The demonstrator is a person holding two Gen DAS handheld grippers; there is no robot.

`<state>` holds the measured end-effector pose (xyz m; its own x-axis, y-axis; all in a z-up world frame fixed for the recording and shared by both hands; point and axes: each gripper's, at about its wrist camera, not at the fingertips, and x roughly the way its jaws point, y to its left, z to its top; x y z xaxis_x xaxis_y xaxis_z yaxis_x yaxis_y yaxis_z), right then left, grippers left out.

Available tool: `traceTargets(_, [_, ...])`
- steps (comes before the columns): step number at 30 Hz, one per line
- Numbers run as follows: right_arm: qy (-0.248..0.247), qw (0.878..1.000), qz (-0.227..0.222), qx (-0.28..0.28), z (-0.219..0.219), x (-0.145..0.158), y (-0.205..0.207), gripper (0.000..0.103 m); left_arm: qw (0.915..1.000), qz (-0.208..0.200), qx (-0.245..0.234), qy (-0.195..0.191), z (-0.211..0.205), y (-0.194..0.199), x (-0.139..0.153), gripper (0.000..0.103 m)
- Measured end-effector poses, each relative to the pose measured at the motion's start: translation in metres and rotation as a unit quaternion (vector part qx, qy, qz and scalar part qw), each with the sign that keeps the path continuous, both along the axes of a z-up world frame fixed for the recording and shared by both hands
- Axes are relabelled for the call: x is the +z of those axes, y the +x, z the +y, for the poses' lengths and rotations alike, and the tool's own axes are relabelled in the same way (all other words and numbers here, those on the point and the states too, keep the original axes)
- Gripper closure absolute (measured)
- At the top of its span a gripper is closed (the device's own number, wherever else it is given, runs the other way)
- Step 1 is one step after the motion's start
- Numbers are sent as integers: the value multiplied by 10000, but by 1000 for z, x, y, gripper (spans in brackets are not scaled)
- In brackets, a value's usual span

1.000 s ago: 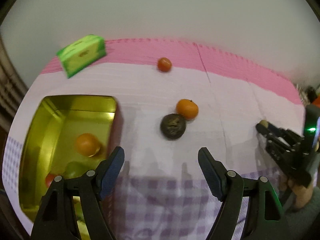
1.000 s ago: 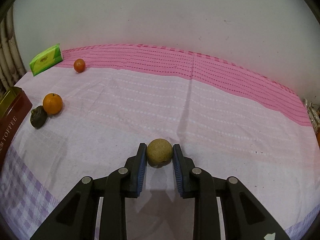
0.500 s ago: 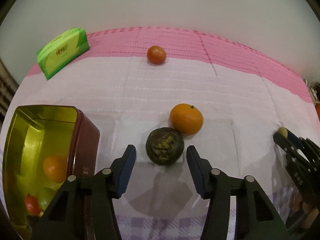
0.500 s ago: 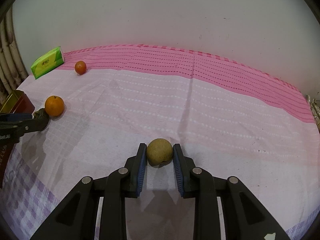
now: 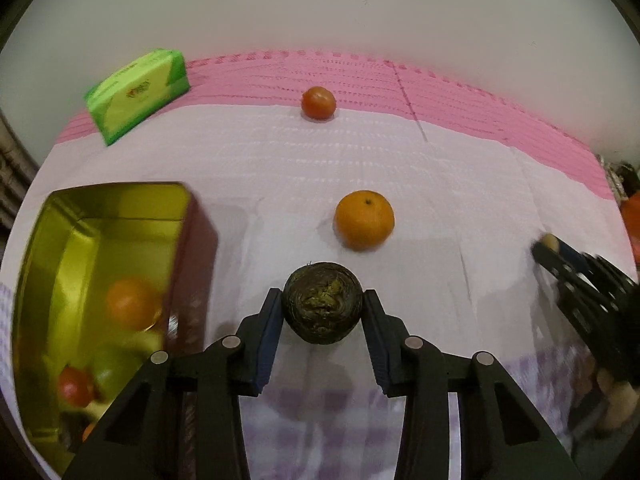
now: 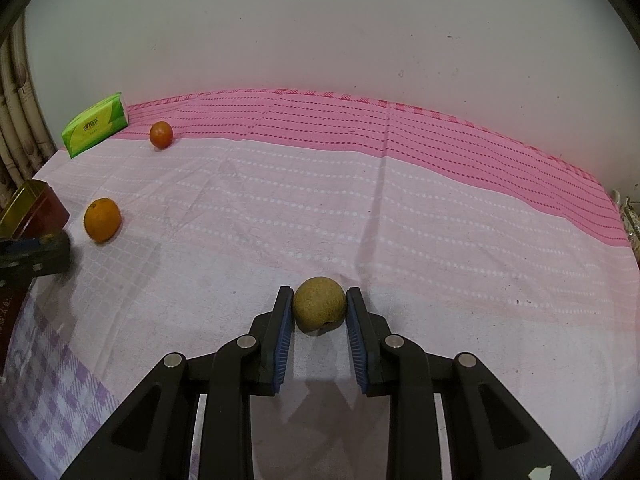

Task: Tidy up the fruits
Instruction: 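Grasp the dark brown fruit with the left tool and drop it into the tin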

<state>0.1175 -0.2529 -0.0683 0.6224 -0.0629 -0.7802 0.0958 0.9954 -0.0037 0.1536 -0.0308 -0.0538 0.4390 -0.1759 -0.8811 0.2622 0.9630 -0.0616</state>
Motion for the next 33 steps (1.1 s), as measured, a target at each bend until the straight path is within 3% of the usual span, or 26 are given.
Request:
traceTargets(7, [-59,10000,10,4,1,0,1,78,9985,-482,257,-11,56,-21,46,62])
traceTargets(13, [-74,10000,14,16,1,-1,2,78,9935,-769,778,327,121,-23,73,62])
traceTargets(22, [-77,10000,14,20,1,-1,3,78,9894,39,1377,464,192,-15,35,62])
traceTargets(27, [-87,10000,18,20,1,-1,3,78,9884,191,1452,411,199,-15,18,62])
traceTargets(33, [-93,10000,18,24,1,-1,3,78,9874,184,1528,367,205,-14,17,62])
